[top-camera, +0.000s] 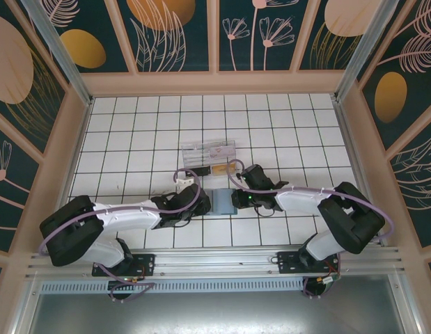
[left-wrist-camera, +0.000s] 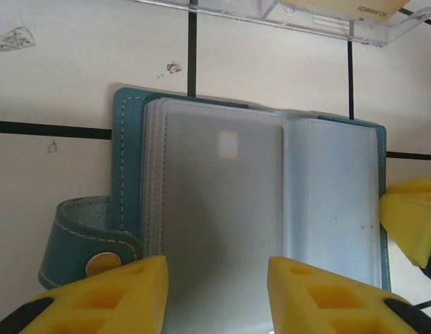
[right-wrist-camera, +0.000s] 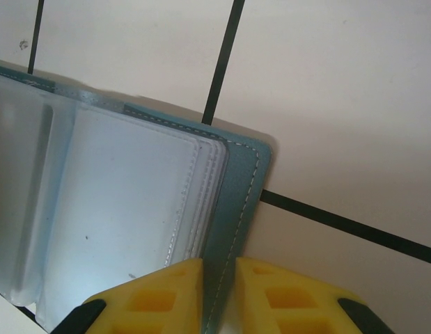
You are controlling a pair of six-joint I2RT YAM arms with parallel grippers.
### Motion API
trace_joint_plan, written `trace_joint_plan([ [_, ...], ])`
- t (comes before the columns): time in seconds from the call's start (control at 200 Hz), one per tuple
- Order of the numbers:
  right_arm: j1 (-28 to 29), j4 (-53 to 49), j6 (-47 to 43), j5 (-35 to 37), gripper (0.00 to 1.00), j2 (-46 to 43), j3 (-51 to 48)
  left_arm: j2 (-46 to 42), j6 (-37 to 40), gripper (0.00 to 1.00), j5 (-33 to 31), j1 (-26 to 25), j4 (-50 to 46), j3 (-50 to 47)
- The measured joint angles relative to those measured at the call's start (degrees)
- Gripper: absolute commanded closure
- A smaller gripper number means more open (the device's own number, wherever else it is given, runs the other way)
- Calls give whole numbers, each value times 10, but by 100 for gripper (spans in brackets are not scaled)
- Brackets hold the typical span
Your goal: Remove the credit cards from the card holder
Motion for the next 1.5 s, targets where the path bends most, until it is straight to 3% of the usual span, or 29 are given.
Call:
trace_joint_plan([
  [1.131,-16,4,-5,-35,80,12,6,24,-34,59,-9,0,-30,16],
  [1.501,-16,6,-6,-37,80,13,6,17,-12,42,22,0,42,-7],
])
